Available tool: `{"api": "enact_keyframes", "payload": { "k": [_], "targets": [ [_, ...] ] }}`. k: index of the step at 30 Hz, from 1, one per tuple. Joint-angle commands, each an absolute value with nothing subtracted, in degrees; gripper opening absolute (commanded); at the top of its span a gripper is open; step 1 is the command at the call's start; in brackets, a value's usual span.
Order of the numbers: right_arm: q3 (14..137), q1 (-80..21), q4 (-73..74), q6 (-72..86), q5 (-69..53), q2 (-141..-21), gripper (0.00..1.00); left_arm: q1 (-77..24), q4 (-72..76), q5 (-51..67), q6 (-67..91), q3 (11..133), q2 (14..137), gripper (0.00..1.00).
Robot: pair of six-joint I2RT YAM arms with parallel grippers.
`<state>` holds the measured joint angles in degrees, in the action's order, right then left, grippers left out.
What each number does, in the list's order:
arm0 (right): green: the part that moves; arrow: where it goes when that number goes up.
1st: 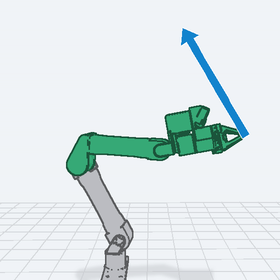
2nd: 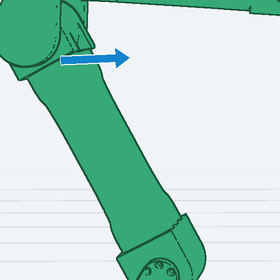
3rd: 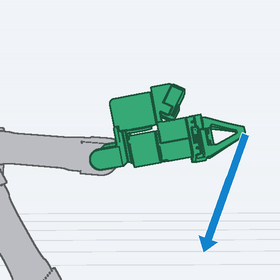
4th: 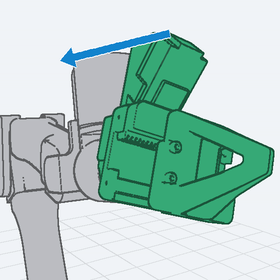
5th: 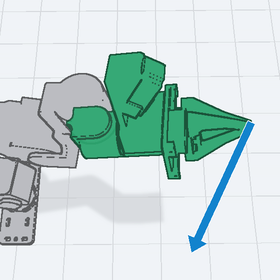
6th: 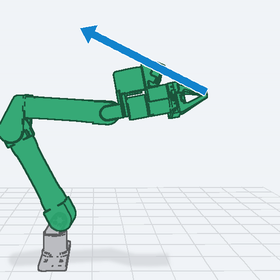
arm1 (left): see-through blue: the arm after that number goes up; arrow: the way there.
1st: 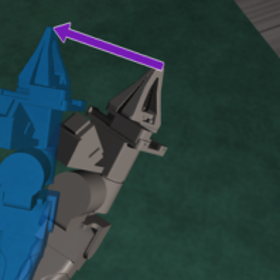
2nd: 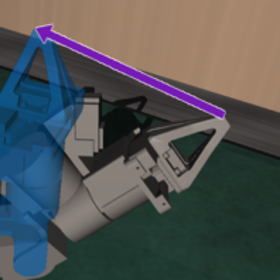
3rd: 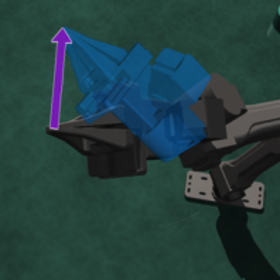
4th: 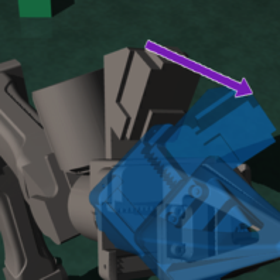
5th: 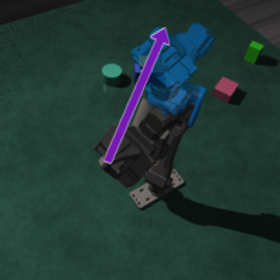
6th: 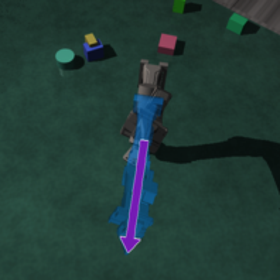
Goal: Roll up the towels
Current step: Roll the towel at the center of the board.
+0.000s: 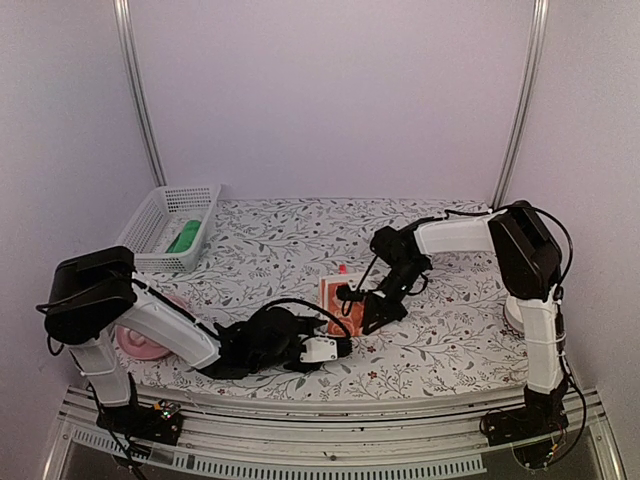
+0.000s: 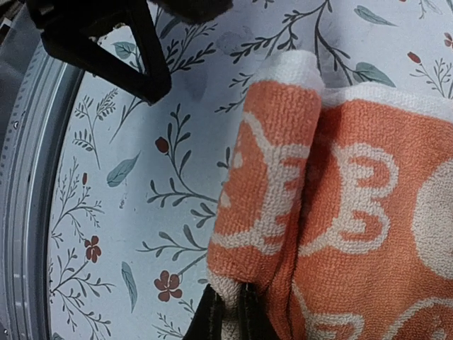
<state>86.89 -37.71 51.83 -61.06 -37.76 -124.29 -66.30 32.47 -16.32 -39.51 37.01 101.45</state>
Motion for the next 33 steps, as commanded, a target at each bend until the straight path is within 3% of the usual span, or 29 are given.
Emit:
{"api": "enact_keyframes", "payload": {
  "k": [1,9,14,19,22,23,27,33],
  "targets": [
    [89.8,-37.8,64.0,-60.4,-38.8,-130.7,0.07,-68.9,40.7,-24.0,-49.4,39.3,105.7,0.64],
    [91.6,-37.7,65.7,-61.2,-38.9,-132.3,0.07,-69.2,37.5,-23.5,-52.8,42.4,110.2,0.61],
    [91.8,-37.7,65.9,-61.6,-38.8,-132.5,0.08,-69.5,33.3,-24.6,-53.7,45.0,113.8,0.52],
    [91.8,-37.7,66.2,-61.9,-38.8,-132.5,0.08,-69.8,29.6,-26.5,-54.2,47.6,116.6,0.31],
    [92.1,-37.8,66.3,-62.1,-38.8,-132.4,0.09,-70.1,25.4,-26.3,-53.2,49.5,117.6,0.04],
    [92.1,-37.7,66.0,-62.0,-38.8,-132.0,0.10,-70.3,24.0,-25.9,-52.5,50.2,117.8,0.00],
    [91.4,-37.1,64.1,-61.7,-38.5,-128.4,0.17,-70.8,17.4,-22.7,-48.8,52.2,117.3,0.00],
    [83.4,-35.3,55.0,-62.3,-37.9,-115.9,0.44,-68.9,4.5,-13.0,-39.3,56.6,115.6,0.00]
  ]
}}
